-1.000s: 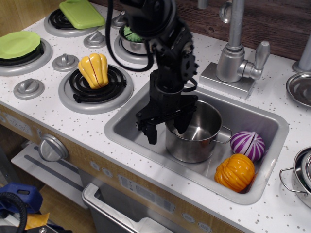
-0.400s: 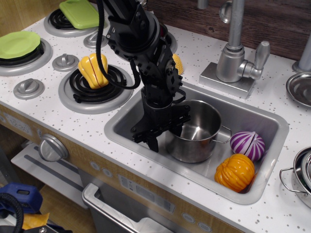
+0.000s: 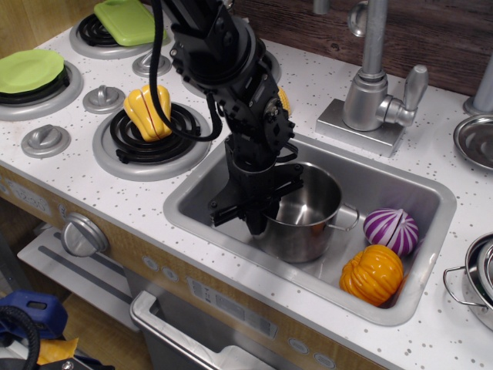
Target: Pick up pot from sink
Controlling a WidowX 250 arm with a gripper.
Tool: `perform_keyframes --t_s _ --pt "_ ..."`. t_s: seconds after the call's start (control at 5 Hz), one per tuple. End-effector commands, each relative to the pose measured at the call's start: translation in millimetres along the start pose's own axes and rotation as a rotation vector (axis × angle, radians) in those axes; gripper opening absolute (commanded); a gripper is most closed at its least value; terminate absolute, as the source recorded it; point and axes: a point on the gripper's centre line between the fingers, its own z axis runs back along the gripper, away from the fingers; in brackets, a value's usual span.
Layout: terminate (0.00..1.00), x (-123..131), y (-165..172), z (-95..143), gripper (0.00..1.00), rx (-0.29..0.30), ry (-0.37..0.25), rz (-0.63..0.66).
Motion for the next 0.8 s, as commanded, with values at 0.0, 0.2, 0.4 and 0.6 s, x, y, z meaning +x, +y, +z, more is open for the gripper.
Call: perform_keyframes --t_s 0.0,0.2,0.4,0.6 --pt "0.0 15.5 -30.0 59.3 0.0 -0.087 -0.147 0.021" --pt "0.0 20.2 -33.9 87.9 0.0 -0.081 -0.213 0.039" --pt "0.0 22.9 -37.4 116.9 0.0 -0.055 -0.3 0.028" --pt "1.0 28.1 -41.1 127.2 0.0 -0.011 -0.295 -0.018"
